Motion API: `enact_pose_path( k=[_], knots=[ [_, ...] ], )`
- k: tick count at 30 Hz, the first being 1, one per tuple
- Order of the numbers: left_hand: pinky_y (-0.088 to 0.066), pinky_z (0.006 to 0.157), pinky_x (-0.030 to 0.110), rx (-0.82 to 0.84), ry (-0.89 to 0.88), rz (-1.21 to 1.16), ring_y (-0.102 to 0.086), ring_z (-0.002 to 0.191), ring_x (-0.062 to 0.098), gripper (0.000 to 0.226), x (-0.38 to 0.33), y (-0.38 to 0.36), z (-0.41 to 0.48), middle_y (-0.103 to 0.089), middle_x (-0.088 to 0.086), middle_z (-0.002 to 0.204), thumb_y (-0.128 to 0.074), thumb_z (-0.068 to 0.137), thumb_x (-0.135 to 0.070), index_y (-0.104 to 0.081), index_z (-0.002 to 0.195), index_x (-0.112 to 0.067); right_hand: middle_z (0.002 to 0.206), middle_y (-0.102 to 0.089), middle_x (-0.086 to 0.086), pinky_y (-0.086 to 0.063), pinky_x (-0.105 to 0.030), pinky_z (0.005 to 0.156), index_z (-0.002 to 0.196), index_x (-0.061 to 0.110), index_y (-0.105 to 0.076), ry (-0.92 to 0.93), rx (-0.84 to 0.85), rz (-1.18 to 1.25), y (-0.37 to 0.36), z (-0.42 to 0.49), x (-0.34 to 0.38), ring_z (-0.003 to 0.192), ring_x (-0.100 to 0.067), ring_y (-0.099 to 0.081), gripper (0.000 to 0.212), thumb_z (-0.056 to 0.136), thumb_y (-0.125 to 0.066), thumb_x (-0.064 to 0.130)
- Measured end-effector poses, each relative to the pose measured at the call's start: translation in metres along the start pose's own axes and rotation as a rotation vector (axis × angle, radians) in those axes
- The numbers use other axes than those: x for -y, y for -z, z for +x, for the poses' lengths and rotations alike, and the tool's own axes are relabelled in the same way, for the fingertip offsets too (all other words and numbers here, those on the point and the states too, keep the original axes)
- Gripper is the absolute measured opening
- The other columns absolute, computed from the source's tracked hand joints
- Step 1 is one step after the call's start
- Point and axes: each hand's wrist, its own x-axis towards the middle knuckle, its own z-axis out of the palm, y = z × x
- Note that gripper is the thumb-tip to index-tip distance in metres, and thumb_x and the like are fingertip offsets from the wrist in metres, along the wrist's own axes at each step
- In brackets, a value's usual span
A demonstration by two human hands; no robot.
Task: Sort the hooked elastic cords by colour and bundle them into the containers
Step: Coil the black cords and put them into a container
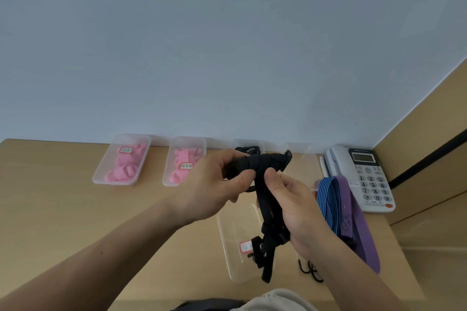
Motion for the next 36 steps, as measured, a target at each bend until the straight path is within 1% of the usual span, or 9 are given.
enact_pose_path(
  k=[5,9,17,20,24,28,30,33,36],
  knots=[
    [-0.055,0.068,0.028,-0.075,-0.039,0.043,-0.06,0.062,0.003,0.03,-0.002,-0.003,-0.007,-0.063,-0.02,0.068,-0.065,0.08,-0.03,-0.065,0.107,-0.017,0.063,-0.051,-0.006,-0.043,-0.042,0.063,0.092,0.008,-0.064,-0.011,0.107,0.057,0.003,-0.004,0.0,0.059,-0.021,-0.048,0.045,0.077,-0.076,0.05],
    [-0.053,0.07,0.024,-0.115,-0.064,0.075,-0.067,0.078,0.007,0.03,-0.001,-0.005,-0.009,-0.07,-0.015,0.083,-0.066,0.077,-0.037,-0.065,0.105,-0.026,0.062,-0.051,-0.005,-0.046,-0.034,0.063,0.091,0.021,-0.066,0.009,0.148,-0.162,0.003,-0.005,0.001,0.059,-0.016,-0.051,0.01,0.083,-0.072,0.017],
    [-0.055,0.069,0.031,-0.239,-0.199,0.221,-0.065,0.077,0.015,0.03,-0.005,0.0,-0.011,-0.067,-0.007,0.085,-0.059,0.076,-0.044,-0.063,0.102,-0.03,0.068,-0.07,-0.007,-0.046,-0.03,0.057,0.091,0.005,-0.067,-0.005,0.01,-0.186,-0.003,-0.005,0.007,0.056,-0.016,-0.061,0.022,0.092,-0.062,0.026],
    [-0.048,0.063,0.019,-0.297,-0.4,0.47,-0.057,0.073,0.008,0.03,0.003,0.0,-0.007,-0.058,-0.01,0.089,-0.059,0.08,-0.033,-0.066,0.107,-0.021,0.06,-0.064,-0.007,-0.044,-0.03,0.055,0.091,0.0,-0.066,-0.008,-0.039,-0.135,-0.006,-0.005,0.01,0.054,-0.018,-0.057,0.034,0.09,-0.061,0.034],
    [-0.047,0.063,0.025,-0.376,-0.645,0.753,-0.051,0.073,0.011,0.033,0.02,0.0,0.0,-0.052,0.003,0.096,-0.06,0.085,-0.016,-0.059,0.117,-0.016,0.062,-0.057,-0.007,-0.04,-0.033,0.057,0.089,-0.006,-0.059,-0.03,-0.006,0.006,-0.012,-0.005,0.016,0.056,-0.021,-0.052,0.067,0.084,-0.056,0.061],
    [-0.044,0.068,0.034,-0.44,-0.867,1.017,-0.055,0.076,0.025,0.037,0.027,-0.001,0.008,-0.048,0.004,0.105,-0.059,0.086,-0.003,-0.054,0.12,-0.016,0.057,-0.048,-0.002,-0.036,-0.029,0.051,0.087,0.005,-0.059,-0.032,-0.084,0.075,-0.018,-0.002,0.019,0.05,-0.017,-0.046,0.055,0.074,-0.056,0.059],
    [-0.047,0.073,0.029,-0.339,-0.753,0.851,-0.056,0.084,0.018,0.046,0.026,0.0,0.006,-0.05,-0.001,0.109,-0.063,0.082,-0.013,-0.05,0.126,-0.02,0.057,-0.047,-0.001,-0.035,-0.028,0.052,0.084,0.006,-0.055,-0.008,-0.089,0.135,-0.018,0.0,0.018,0.05,-0.016,-0.045,0.046,0.075,-0.058,0.052],
    [-0.05,0.069,0.027,-0.116,-0.2,0.261,-0.06,0.087,0.014,0.066,0.013,0.003,-0.001,-0.056,-0.008,0.112,-0.067,0.071,-0.043,-0.043,0.132,-0.033,0.058,-0.05,0.0,-0.036,-0.029,0.056,0.07,0.01,-0.051,0.054,-0.081,0.093,-0.012,0.0,0.014,0.052,-0.016,-0.046,0.041,0.075,-0.059,0.05],
    [-0.046,0.056,0.033,0.188,0.185,-0.141,-0.063,0.069,0.026,0.054,0.004,0.013,0.004,-0.066,0.011,0.099,-0.056,0.076,-0.057,-0.061,0.115,-0.021,0.061,-0.052,-0.003,-0.04,-0.03,0.059,0.068,0.011,-0.054,0.081,-0.016,0.038,-0.01,0.0,0.011,0.055,-0.016,-0.049,0.041,0.076,-0.058,0.051]
  ],
)
